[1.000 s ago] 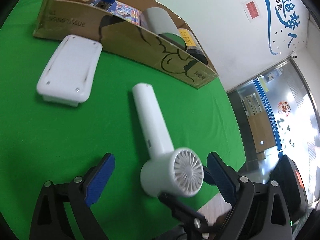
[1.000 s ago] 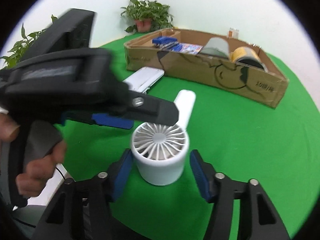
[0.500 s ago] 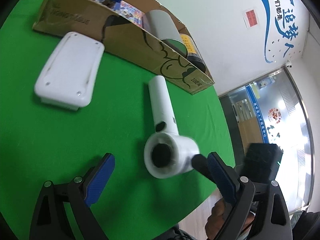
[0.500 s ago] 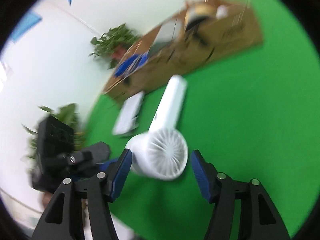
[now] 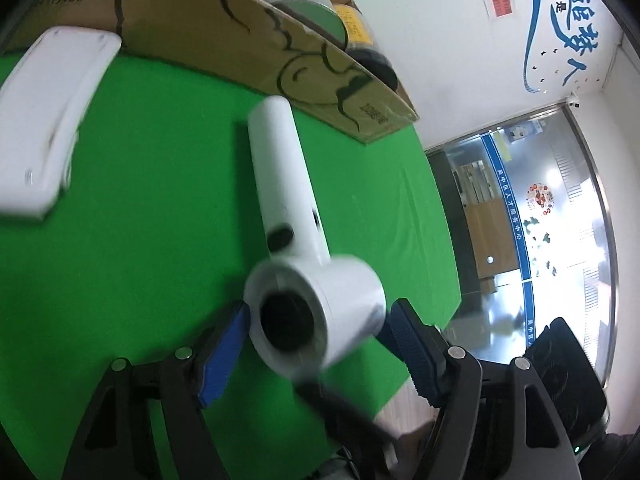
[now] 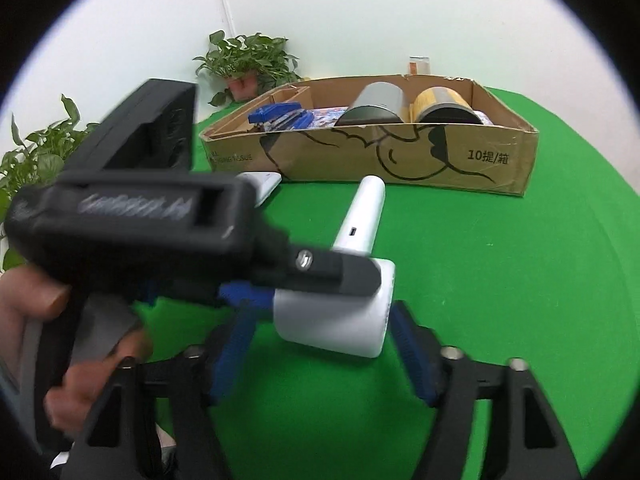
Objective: Organize rigid objects
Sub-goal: 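Grasp the white handheld fan by its head with the left gripper, then carry the white fan into the box beside the stapler and release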
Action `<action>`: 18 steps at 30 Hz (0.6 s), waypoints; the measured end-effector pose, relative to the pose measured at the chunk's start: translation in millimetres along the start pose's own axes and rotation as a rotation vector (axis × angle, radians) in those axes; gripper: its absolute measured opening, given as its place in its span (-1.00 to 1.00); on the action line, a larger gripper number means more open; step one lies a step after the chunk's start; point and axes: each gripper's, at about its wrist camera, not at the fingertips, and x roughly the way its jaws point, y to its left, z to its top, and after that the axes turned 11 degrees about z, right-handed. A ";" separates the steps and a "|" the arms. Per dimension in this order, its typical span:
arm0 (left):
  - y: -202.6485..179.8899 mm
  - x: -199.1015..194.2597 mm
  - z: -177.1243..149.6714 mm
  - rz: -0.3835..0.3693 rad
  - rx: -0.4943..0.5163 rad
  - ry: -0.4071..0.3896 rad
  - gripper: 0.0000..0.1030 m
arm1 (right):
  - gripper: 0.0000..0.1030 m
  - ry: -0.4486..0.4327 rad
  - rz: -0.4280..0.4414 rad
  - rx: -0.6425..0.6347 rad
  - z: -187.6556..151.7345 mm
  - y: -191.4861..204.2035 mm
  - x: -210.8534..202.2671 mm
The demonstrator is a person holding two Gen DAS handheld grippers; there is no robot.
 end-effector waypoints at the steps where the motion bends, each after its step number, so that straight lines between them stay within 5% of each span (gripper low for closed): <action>1: -2.4 1.1 -2.9 0.003 0.004 0.001 0.36 | 0.13 0.001 -0.010 0.003 0.1 -1.2 1.0; 7: -6.1 3.0 -3.3 0.019 0.029 0.016 0.33 | 0.12 0.019 -0.038 0.013 2.5 -5.7 7.9; 12: 8.4 -5.9 9.4 0.044 -0.031 -0.016 0.56 | 0.12 0.011 0.041 0.163 5.5 -22.4 1.5; 16: 13.3 -4.6 16.7 0.025 -0.046 -0.026 0.56 | 0.12 0.013 0.110 0.254 4.5 -30.2 -1.7; 18: 10.1 -0.3 17.0 0.020 -0.028 -0.012 0.40 | 0.12 0.022 0.153 0.283 4.3 -31.1 -2.1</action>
